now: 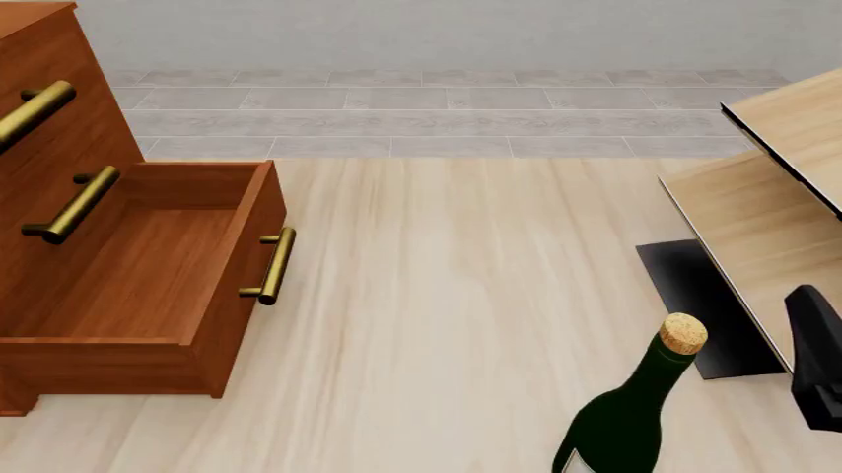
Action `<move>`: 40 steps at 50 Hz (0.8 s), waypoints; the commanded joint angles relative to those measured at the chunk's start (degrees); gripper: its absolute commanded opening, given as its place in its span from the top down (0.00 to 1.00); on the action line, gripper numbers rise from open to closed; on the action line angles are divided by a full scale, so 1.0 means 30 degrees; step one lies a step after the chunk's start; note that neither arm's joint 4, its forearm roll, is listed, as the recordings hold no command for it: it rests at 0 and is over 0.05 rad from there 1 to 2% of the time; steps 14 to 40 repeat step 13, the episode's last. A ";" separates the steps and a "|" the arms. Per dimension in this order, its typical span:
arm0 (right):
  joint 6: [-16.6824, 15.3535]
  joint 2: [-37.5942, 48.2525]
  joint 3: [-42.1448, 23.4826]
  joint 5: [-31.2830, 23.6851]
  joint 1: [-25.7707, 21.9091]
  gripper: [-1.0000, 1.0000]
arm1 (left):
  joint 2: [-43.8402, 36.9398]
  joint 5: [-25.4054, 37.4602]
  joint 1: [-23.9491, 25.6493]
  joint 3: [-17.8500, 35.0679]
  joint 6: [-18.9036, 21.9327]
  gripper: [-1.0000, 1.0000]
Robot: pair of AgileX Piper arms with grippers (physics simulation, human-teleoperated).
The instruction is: Put the bowl on top of the cabinet.
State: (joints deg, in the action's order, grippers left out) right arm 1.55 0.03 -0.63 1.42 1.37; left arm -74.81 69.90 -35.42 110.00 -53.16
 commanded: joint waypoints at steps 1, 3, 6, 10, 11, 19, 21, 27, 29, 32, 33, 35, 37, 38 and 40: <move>0.0052 -0.0001 0.0004 0.0023 0.0013 0.00 | 0.0677 0.0000 0.0364 0.0786 -0.0334 0.00; 0.0064 -0.0001 0.0013 0.0046 0.0031 0.00 | 0.0742 0.0000 0.0106 0.0792 -0.0136 0.00; 0.0074 -0.0001 0.0027 0.0072 0.0045 0.00 | 0.0721 0.0000 0.0239 0.1481 0.0136 0.00; 0.0082 -0.0001 0.0060 0.0111 0.0039 0.00 | 0.0955 0.0000 0.0234 0.1087 0.0033 0.00; 0.0086 -0.0001 0.0045 0.0109 0.0037 0.00 | 0.1039 0.0000 0.0309 0.1085 -0.0046 0.00; 0.0089 -0.0001 0.0030 0.0094 0.0036 0.00 | 0.1129 0.0000 0.0467 0.0997 -0.0084 0.00; 0.0089 -0.0001 0.0030 0.0094 0.0036 0.00 | 0.1129 0.0000 0.0467 0.0997 -0.0084 0.00; 0.0089 -0.0001 0.0030 0.0094 0.0036 0.00 | 0.1129 0.0000 0.0467 0.0997 -0.0084 0.00; 0.0089 -0.0001 0.0030 0.0094 0.0036 0.00 | 0.1129 0.0000 0.0467 0.0997 -0.0084 0.00; 0.0089 -0.0001 0.0030 0.0094 0.0036 0.00 | 0.1129 0.0000 0.0467 0.0997 -0.0084 0.00; 0.0089 -0.0001 0.0030 0.0094 0.0036 0.00 | 0.1129 0.0000 0.0467 0.0997 -0.0084 0.00; 0.0089 -0.0001 0.0030 0.0094 0.0036 0.00 | 0.1129 0.0000 0.0467 0.0997 -0.0084 0.00; 0.0089 -0.0001 0.0030 0.0094 0.0036 0.00 | 0.1129 0.0000 0.0467 0.0997 -0.0084 0.00; 0.0089 -0.0001 0.0030 0.0094 0.0036 0.00 | 0.1129 0.0000 0.0467 0.0997 -0.0084 0.00; 0.0089 -0.0001 0.0030 0.0094 0.0036 0.00 | 0.1129 0.0000 0.0467 0.0997 -0.0084 0.00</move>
